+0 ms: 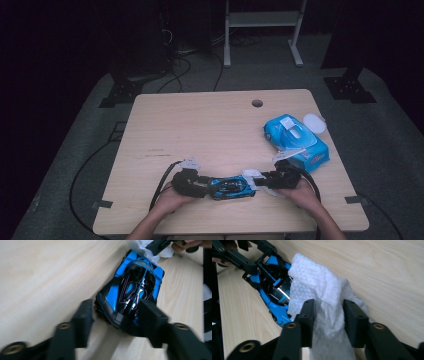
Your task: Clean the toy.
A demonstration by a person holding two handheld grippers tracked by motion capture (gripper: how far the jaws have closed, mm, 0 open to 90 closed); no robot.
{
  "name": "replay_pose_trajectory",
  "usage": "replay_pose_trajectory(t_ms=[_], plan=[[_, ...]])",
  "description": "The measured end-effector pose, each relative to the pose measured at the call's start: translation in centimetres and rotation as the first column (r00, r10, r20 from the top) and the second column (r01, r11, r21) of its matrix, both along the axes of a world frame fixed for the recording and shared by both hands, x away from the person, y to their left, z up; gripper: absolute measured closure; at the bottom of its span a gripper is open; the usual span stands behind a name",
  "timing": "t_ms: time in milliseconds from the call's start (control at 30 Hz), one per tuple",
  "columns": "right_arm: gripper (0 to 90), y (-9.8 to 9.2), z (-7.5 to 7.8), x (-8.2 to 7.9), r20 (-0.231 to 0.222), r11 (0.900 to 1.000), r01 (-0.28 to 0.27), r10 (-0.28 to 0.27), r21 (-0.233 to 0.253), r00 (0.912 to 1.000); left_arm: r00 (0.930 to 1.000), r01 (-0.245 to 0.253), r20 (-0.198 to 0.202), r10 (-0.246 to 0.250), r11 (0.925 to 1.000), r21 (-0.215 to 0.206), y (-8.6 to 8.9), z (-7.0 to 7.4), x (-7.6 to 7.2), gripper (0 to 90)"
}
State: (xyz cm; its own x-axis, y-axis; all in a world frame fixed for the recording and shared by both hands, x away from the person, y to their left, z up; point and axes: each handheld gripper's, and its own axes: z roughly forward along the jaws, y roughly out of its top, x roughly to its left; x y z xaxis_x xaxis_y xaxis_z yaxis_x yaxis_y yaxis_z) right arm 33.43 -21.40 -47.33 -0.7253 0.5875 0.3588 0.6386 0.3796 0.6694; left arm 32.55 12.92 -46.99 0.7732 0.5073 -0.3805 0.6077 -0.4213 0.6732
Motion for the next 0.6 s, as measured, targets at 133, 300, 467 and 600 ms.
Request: replay_pose_trajectory(t_ms=[133,300,467,600], plan=[[75.2,0.3,0.1,-0.3,0.020,1.000,-0.008,0.009,-0.021,0.9998,0.9986,-0.002,-0.052,0.000,0.9996,-0.028,0.3,0.0,0.2,53.9],[67.9,-0.1,0.0,-0.1,-0.011,1.000,-0.001,0.001,0.001,0.9999,0.9999,0.016,-0.004,-0.016,0.9995,-0.028,0.3,0.1,-0.1,59.9],[54.1,-0.9,-0.2,0.3,-0.080,0.998,-0.007,0.011,0.059,0.9968,0.9906,0.040,0.131,-0.039,0.9992,-0.006,0.1,0.3,-1.3,60.5],[46.1,-0.8,-0.3,0.3,-0.111,0.994,-0.046,0.057,0.100,0.9922,0.9702,0.049,0.237,-0.052,0.9986,0.018,0.0,0.5,-2.5,60.5]])
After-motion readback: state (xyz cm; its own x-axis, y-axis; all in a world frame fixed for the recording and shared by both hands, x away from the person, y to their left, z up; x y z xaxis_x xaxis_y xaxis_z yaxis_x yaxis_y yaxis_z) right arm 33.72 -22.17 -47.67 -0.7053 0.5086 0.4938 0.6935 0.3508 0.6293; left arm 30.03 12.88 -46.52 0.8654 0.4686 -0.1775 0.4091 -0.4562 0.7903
